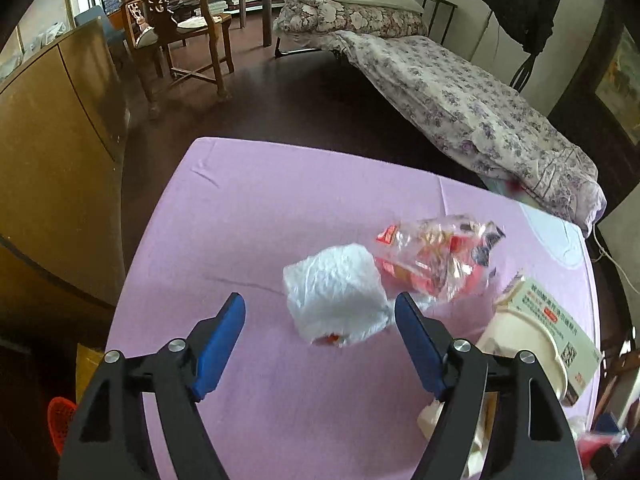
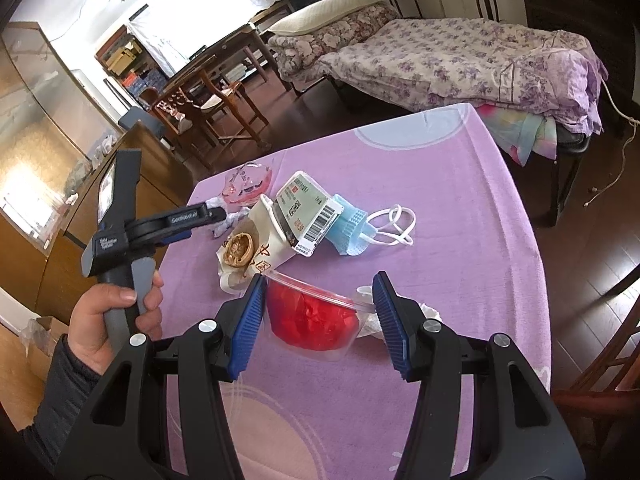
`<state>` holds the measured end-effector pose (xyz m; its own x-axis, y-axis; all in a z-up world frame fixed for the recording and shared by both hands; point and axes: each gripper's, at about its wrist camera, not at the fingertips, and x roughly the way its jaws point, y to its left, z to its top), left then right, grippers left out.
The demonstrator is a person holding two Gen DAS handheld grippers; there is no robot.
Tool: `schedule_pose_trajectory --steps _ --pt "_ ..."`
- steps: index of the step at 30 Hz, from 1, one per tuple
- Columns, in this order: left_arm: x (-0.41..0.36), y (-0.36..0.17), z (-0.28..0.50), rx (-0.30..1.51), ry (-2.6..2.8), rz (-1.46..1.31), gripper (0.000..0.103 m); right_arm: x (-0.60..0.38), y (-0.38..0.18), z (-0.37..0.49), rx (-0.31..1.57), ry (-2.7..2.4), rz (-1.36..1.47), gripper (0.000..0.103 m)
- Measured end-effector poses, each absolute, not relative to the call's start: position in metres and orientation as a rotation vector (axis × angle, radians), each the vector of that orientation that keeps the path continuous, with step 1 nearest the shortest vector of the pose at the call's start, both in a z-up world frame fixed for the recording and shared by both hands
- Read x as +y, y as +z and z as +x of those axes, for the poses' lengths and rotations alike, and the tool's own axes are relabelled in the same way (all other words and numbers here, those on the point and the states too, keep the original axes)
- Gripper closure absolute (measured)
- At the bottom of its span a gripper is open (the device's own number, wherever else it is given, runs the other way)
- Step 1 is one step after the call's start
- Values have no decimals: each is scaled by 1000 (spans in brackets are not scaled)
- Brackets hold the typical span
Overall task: Collect trash
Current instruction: 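Grasp the white plastic bag with the left tool while the right tool grasps the red cup, then carry the bag and red cup to the red wastebasket and release them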
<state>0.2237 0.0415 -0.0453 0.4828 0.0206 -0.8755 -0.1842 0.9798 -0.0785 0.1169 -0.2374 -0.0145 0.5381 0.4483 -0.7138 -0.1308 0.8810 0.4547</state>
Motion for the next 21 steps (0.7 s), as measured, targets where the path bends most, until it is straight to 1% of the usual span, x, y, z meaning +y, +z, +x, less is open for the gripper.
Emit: schedule_pose_trajectory --steps 1,3,4,6,7,8,9,11,16,21 --pt "42 -46 226 1061 129 -170 29 -237 -15 117 948 356 369 49" --pt "42 -50 231 1074 115 -172 54 -235 -15 116 949 361 367 49" --pt "43 -51 233 1077 93 -190 59 -234 -15 116 949 362 366 49" --pt "44 -50 234 1076 95 -198 75 -234 -15 116 949 363 366 49" --pt "43 -49 234 1075 97 -188 78 -234 -15 116 948 364 367 49" --pt "43 -47 231 1071 97 -184 83 -233 -15 115 947 364 368 49" --pt "43 -46 229 1070 93 -187 86 -233 -15 116 948 365 367 49" --pt "44 -43 220 1073 80 -198 87 -232 -14 115 947 366 365 49" --pt "46 -34 183 1094 55 -246 88 -230 -9 112 931 368 364 49" --pt "46 -13 134 1066 28 -267 88 -224 0 104 909 385 366 49"
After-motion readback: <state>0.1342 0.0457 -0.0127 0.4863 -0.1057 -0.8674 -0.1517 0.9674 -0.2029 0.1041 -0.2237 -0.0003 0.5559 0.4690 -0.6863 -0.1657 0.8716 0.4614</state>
